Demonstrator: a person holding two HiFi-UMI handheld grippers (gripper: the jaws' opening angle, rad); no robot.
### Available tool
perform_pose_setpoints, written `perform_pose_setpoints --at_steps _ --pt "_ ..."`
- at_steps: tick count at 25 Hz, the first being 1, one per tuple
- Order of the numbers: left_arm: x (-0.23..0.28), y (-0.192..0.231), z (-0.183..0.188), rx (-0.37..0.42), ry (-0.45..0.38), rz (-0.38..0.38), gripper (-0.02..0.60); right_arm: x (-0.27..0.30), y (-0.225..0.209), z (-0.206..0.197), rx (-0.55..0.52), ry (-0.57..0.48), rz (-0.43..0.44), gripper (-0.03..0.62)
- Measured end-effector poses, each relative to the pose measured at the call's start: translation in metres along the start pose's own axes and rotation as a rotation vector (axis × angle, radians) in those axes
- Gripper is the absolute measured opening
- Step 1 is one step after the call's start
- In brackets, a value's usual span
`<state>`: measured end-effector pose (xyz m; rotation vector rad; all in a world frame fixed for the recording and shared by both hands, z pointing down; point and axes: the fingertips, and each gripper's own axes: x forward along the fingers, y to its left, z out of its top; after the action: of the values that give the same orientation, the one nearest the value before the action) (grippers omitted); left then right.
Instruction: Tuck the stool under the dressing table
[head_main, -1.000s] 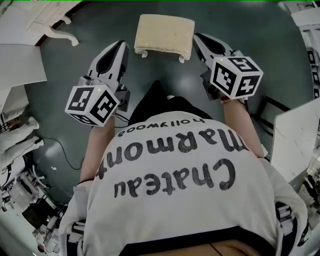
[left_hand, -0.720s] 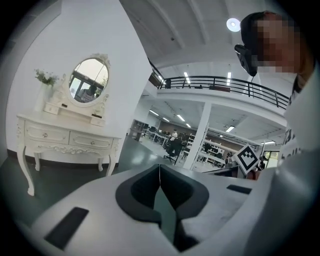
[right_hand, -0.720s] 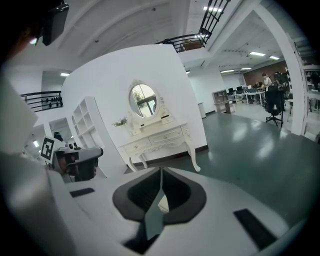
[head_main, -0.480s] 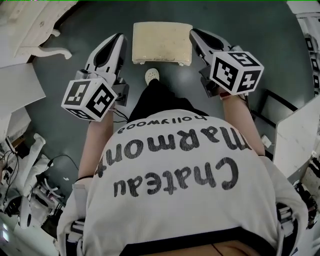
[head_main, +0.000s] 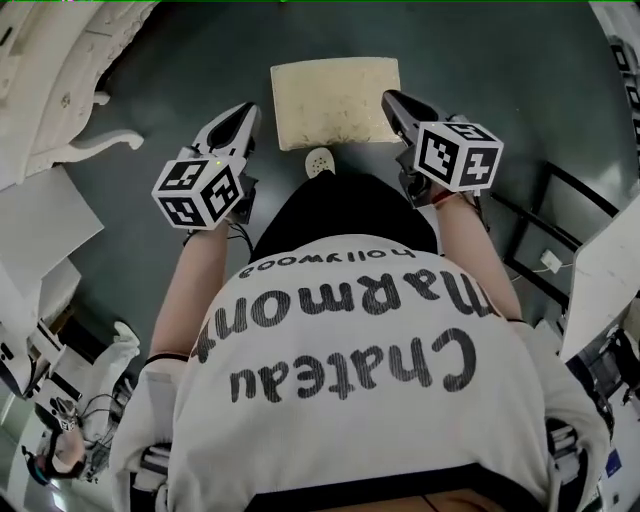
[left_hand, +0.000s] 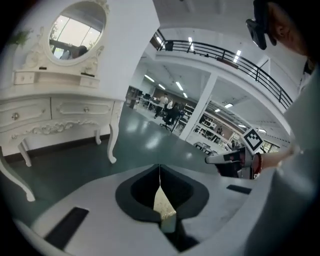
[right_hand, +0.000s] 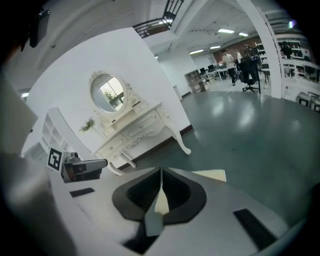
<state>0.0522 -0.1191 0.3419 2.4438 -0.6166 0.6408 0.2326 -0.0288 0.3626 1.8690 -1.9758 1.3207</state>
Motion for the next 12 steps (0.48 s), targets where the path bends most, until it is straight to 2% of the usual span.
perform_pose_setpoints --at_steps 3,5,7,9,12 --pt "0.029 0.027 -0.05 -0.047 0.111 0.008 0.023 0.025 -0.035 -0.041 0.058 0.088 -0.051 0.029" --pt "0.047 0.038 -0.086 -0.106 0.176 0.011 0.023 0.04 -0.066 -0.07 0.101 0.149 -0.114 0.029" --pt "0.061 0.046 -0.121 -0.127 0.245 0.014 0.023 0.052 -0.094 -0.099 0.149 0.213 -0.169 0.03" --pt "0.072 0.053 -0.151 -0.132 0.316 0.024 0.023 0.06 -0.113 -0.125 0.2 0.269 -0.197 0.03" --pt "0.089 0.07 -0.189 -0.203 0.383 0.056 0.025 0.068 -0.132 -0.151 0.251 0.324 -0.214 0.03"
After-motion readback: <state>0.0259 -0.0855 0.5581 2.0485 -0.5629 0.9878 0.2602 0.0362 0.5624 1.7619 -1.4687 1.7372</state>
